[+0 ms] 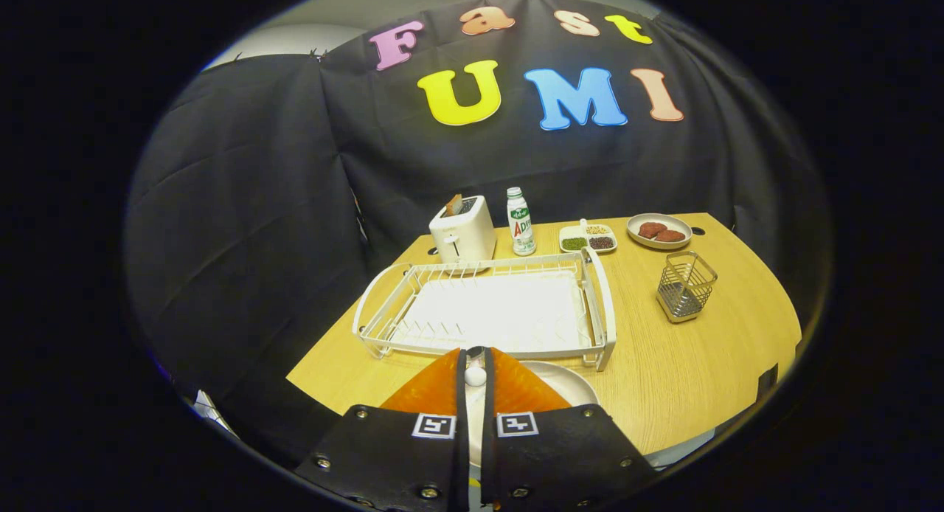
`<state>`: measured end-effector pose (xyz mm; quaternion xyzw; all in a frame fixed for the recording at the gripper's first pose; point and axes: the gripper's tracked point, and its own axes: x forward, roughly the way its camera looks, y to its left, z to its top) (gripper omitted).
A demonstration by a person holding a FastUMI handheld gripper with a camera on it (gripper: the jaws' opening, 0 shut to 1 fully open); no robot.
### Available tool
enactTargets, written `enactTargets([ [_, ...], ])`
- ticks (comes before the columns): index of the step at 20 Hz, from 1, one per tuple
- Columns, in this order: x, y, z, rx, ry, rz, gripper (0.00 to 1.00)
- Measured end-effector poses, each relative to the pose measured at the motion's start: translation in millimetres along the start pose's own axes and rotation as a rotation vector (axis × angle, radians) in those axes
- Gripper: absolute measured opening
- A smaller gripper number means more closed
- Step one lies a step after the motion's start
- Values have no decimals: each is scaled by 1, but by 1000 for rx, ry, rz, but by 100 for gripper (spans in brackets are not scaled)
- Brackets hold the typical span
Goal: Take the plate from the dish rack, then take the spoon from the basket and place it into the plate.
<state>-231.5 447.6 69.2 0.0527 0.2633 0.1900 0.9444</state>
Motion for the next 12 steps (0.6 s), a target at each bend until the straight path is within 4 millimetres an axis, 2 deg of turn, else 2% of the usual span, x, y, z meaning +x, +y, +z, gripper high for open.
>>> enactTargets([
  [6,-4,-3,1,-3,-10,13,6],
  [12,-10,-1,-11,3,8,25,6],
])
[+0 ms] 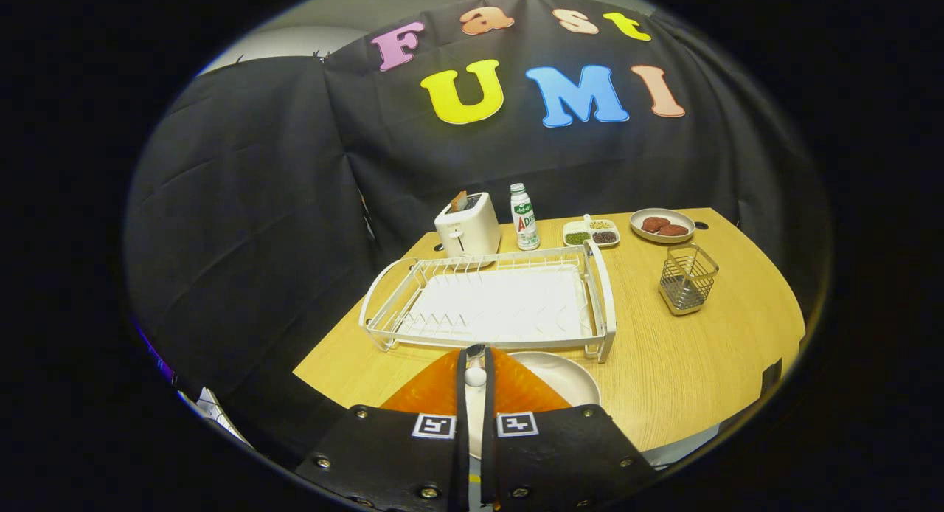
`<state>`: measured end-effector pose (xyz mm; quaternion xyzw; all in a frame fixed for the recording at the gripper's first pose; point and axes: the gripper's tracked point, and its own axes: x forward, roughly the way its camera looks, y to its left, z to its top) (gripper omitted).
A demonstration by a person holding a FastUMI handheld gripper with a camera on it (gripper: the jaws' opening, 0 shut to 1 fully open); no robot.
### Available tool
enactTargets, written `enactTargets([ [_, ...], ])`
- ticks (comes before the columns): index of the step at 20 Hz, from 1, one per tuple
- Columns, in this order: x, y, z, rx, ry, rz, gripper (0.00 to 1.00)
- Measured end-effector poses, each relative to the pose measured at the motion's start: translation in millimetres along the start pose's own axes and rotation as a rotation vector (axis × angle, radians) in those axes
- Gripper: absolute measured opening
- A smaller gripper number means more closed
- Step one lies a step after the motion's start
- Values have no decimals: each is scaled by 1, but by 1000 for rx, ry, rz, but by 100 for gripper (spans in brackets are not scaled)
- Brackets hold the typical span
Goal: Take the plate from the dish rack, then take the spoon from the basket and place it into the plate.
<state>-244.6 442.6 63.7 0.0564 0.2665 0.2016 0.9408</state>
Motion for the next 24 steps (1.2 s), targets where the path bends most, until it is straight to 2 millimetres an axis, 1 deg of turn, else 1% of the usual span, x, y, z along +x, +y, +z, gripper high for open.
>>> enactTargets([
  [5,3,-1,-20,-9,49,-2,6],
  [8,11,-3,-33,-11,93,-1,6],
  [11,16,-4,-41,-26,132,10,6],
  [17,24,-7,-45,-39,154,23,8],
  [19,25,-9,-44,-38,154,27,11],
  [24,29,-18,-41,-60,156,34,14],
])
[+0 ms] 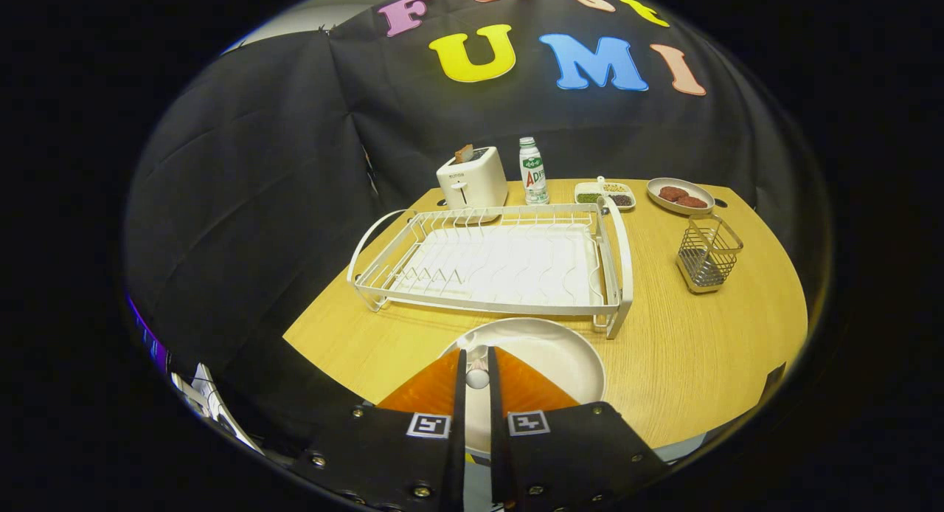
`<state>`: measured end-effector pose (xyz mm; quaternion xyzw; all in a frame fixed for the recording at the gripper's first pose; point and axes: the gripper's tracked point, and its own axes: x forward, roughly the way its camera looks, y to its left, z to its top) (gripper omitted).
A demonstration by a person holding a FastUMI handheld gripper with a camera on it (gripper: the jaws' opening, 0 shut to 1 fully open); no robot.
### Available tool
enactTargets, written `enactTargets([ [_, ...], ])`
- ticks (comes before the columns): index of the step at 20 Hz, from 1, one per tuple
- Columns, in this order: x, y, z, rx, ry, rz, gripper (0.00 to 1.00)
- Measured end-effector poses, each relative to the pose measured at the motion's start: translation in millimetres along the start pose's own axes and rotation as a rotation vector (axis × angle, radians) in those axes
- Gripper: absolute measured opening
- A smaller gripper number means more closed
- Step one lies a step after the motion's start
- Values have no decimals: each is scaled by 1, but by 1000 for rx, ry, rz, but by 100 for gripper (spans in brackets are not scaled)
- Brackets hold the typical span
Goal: Take the plate from the dish rack, then take the spoon from the basket and place it into the plate.
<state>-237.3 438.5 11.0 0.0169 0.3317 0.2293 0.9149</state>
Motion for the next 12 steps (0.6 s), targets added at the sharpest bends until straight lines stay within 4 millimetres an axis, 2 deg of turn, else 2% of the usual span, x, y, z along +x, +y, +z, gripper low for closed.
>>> enactTargets([
  [6,-4,-18,15,9,-52,-48,17],
  [7,-8,-22,18,12,-57,-61,39],
  [8,-5,-24,20,17,-62,-63,43],
  [12,-8,-29,26,16,-81,-80,43],
])
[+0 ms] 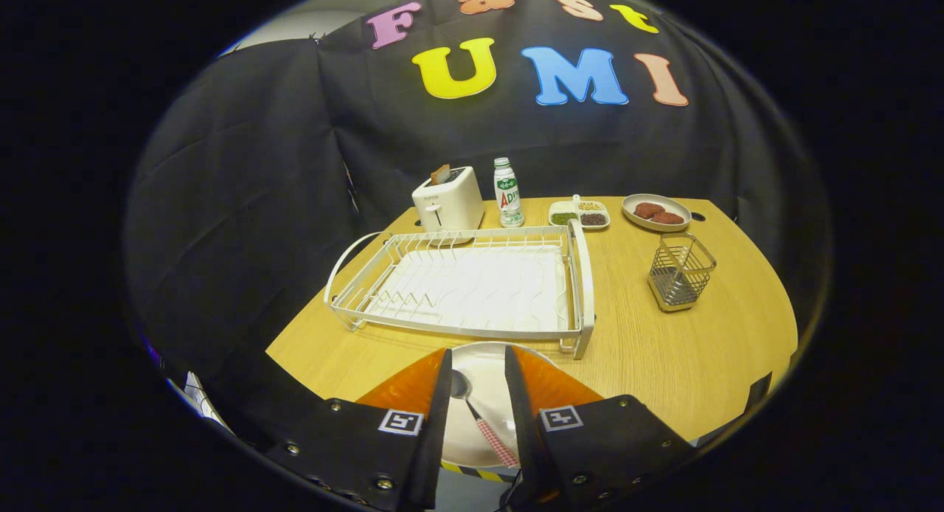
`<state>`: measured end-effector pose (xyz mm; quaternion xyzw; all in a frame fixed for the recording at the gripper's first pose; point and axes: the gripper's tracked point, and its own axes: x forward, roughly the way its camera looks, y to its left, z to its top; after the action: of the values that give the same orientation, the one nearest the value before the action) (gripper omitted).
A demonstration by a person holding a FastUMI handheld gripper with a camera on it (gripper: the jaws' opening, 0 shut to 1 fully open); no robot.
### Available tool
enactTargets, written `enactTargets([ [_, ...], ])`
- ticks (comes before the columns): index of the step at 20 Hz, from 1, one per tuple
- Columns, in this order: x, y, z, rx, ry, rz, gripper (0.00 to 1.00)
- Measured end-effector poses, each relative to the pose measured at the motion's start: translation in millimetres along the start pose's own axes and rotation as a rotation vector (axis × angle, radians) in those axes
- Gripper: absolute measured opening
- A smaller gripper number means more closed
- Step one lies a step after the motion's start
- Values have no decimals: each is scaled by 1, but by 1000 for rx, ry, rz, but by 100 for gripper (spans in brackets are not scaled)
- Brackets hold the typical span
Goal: Take the plate from the dish rack, then take the spoon from the basket and place it into the plate.
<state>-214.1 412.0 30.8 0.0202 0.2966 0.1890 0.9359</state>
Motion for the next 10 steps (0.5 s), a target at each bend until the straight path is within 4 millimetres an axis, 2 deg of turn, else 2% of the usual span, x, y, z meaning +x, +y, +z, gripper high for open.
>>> enactTargets([
  [5,-5,-2,20,-20,-59,-25,43],
  [10,-19,-9,71,-54,-181,-90,43],
])
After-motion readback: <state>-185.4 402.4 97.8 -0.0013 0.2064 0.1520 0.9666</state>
